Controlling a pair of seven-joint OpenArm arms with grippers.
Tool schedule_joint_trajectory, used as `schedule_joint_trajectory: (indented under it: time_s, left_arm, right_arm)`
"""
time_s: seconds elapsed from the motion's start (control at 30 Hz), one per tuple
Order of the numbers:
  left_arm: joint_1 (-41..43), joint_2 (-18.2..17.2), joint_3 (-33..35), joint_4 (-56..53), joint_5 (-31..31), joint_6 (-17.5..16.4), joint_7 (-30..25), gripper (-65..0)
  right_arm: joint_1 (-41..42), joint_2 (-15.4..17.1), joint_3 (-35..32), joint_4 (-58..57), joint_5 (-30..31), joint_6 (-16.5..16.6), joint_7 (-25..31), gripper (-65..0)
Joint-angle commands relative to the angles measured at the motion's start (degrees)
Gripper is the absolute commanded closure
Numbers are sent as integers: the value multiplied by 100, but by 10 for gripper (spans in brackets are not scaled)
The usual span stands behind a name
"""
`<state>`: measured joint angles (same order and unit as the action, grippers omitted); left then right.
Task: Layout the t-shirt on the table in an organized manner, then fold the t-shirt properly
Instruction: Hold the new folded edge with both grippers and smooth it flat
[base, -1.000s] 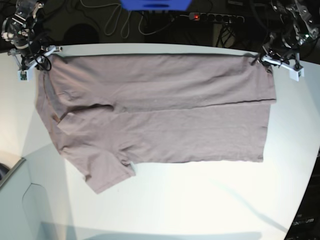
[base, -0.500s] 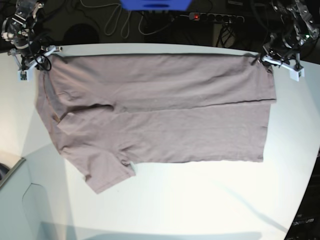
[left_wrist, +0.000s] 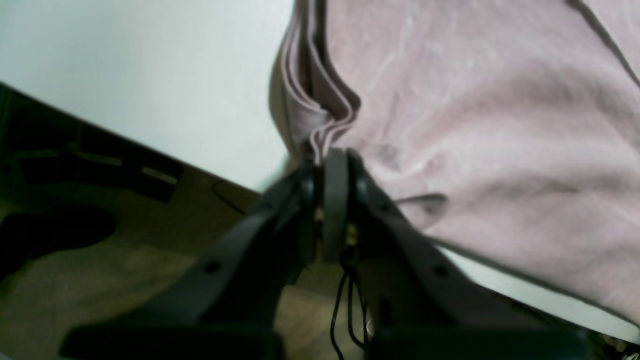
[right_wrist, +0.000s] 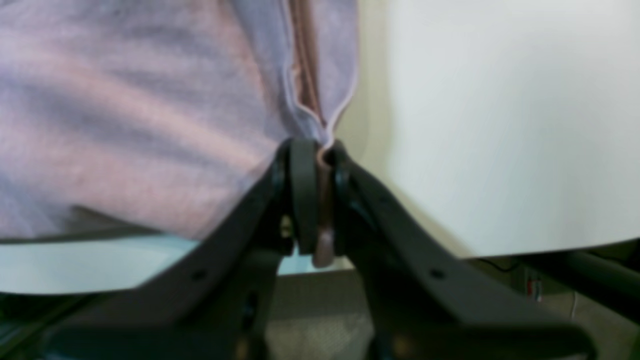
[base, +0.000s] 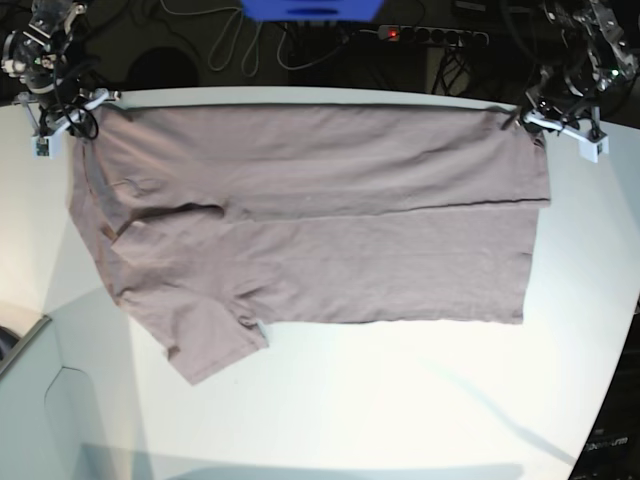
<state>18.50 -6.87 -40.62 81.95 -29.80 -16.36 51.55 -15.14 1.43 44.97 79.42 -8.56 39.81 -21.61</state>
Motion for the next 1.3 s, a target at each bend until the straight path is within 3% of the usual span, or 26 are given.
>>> schedule_joint_trajectory:
  time_s: [0.0, 0.43, 0.6, 0.77, 1.27]
  left_arm:
    - [9, -73, -4, 46, 13, -30, 19, 0]
    - [159, -73, -39, 99, -31, -30, 27, 0]
    - [141, -73, -39, 99, -31, -30, 27, 0]
    - [132, -82, -39, 99, -13, -30, 27, 0]
    - [150, -196, -4, 99, 4, -30, 27, 0]
  right_arm:
    - [-47, 55, 26, 19, -125, 19, -156, 0]
    - [-56, 55, 35, 19, -116, 19, -156, 0]
    - [-135, -95, 123, 36, -116, 19, -138, 0]
    - [-293, -156, 123, 36, -116, 19, 222, 0]
    - [-337, -306, 422, 28, -116, 19, 495, 0]
